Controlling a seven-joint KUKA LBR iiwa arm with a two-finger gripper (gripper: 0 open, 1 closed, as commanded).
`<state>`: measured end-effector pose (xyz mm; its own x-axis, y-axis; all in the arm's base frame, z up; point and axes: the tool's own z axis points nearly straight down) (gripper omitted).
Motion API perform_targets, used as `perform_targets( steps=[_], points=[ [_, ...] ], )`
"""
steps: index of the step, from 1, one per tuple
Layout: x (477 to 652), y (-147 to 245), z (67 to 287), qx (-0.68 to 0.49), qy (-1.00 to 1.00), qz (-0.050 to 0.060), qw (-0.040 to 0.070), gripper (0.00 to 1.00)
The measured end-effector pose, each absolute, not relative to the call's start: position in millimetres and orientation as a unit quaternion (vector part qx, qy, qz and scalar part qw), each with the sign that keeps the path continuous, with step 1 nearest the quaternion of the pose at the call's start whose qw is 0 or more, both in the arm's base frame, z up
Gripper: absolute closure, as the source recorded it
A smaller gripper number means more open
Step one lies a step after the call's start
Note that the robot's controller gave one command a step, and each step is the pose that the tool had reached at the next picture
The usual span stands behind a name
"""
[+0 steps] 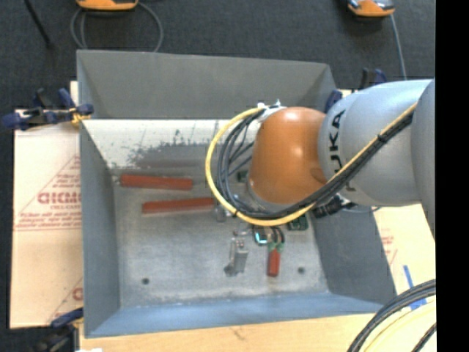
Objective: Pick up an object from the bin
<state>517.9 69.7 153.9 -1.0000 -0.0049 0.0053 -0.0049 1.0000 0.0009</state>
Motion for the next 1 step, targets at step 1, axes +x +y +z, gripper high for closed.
perform_targets(
  steps=[1],
  points=[
    [583.4, 76.1, 89.9, 0.06, -0.998, 0.0, -0.002, 0.0]
  ],
)
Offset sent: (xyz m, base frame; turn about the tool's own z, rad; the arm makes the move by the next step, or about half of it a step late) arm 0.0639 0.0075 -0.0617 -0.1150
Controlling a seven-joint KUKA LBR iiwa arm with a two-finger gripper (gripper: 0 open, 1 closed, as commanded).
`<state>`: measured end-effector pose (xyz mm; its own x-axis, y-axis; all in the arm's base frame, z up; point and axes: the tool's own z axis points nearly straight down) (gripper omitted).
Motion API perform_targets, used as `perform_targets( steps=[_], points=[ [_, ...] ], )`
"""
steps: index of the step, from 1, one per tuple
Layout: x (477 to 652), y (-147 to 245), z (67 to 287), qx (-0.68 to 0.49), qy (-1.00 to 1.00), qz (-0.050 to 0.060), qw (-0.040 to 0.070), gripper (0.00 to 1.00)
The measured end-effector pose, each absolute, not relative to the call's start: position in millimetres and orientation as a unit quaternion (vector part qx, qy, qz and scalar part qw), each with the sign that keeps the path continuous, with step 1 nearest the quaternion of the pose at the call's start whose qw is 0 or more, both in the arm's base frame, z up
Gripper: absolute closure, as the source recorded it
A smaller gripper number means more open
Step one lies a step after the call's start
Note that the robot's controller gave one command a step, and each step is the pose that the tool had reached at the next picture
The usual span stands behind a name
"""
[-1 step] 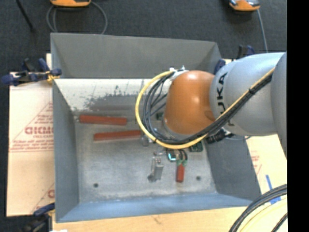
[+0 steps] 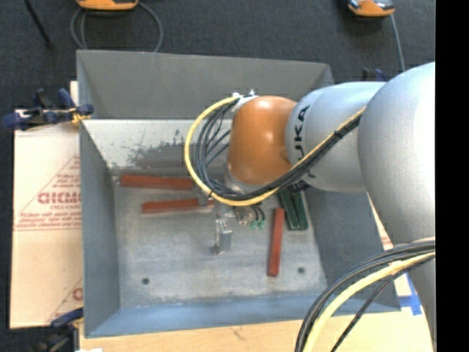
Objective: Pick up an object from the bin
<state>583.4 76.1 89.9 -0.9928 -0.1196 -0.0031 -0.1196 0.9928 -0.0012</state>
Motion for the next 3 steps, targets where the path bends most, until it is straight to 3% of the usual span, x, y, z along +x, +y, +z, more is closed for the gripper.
perform_targets(
  steps=[1, 2, 3],
  points=[
    [637.5, 126.0, 70.8, -0.066, 0.998, 0.001, 0.004, 0.0],
    [638.5, 125.0, 75.5, -0.063, 0.998, 0.002, 0.008, 1.0],
    [635.0, 124.0, 71.4, -0.063, 0.998, 0.001, 0.002, 0.0]
  ],
)
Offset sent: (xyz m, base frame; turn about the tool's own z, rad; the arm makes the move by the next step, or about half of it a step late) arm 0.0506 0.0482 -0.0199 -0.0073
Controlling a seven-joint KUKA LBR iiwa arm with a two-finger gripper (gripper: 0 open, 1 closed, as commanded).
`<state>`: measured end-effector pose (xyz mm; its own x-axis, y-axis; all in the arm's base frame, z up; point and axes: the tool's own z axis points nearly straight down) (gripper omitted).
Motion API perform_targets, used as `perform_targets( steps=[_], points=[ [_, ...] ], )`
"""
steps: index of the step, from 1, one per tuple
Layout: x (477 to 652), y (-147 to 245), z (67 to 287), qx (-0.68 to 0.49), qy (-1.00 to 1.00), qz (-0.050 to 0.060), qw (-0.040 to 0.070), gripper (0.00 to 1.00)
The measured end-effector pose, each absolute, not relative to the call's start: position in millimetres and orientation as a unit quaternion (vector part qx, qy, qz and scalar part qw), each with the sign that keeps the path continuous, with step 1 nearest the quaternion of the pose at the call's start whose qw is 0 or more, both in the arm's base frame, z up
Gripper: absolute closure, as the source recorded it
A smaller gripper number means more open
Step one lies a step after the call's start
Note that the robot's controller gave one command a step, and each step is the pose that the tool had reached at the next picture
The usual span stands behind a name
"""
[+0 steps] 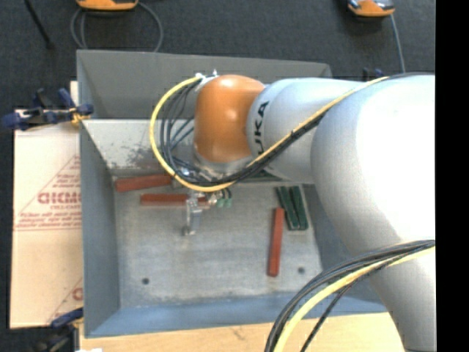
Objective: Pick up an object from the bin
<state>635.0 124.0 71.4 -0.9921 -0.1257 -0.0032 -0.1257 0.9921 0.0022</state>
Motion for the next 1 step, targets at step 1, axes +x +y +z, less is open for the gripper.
perform_targets(
  steps=[1],
  points=[
    [635.5, 123.7, 71.5, -0.062, 0.998, 0.001, 0.002, 1.0]
  ],
)
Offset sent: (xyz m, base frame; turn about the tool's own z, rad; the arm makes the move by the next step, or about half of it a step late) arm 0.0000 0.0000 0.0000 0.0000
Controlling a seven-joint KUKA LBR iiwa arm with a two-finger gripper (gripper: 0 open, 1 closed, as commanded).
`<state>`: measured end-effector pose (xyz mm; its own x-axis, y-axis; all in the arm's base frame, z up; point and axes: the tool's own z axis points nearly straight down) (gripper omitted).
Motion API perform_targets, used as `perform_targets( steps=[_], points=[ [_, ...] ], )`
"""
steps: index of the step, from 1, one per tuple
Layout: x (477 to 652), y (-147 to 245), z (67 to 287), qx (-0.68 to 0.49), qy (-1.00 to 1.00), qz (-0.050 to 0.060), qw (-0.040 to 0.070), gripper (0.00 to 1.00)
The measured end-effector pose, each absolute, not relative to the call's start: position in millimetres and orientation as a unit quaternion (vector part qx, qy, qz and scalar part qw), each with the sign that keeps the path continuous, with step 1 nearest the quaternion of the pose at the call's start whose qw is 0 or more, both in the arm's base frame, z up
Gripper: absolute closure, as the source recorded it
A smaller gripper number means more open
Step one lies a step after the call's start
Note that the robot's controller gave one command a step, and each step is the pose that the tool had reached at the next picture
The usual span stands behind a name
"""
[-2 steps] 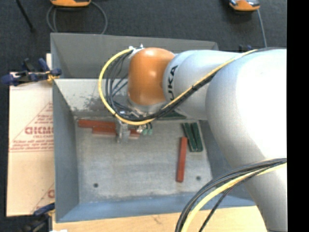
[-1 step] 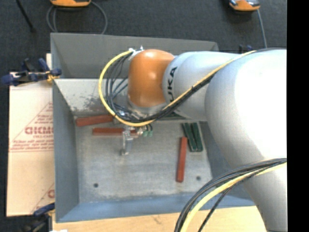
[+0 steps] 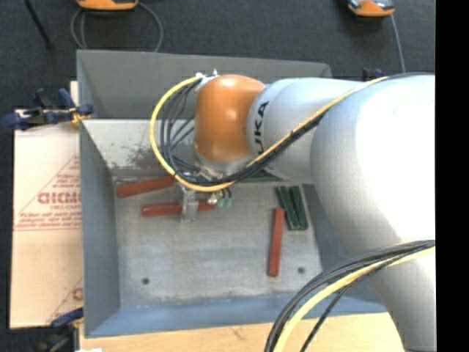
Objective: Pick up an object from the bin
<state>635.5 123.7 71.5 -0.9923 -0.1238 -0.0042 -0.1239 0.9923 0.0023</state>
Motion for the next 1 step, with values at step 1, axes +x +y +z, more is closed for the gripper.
perform_targets(
  steps=[1],
  points=[
    [624.0, 125.1, 225.1, -0.067, 0.998, 0.0, 0.007, 1.0]
  ],
)
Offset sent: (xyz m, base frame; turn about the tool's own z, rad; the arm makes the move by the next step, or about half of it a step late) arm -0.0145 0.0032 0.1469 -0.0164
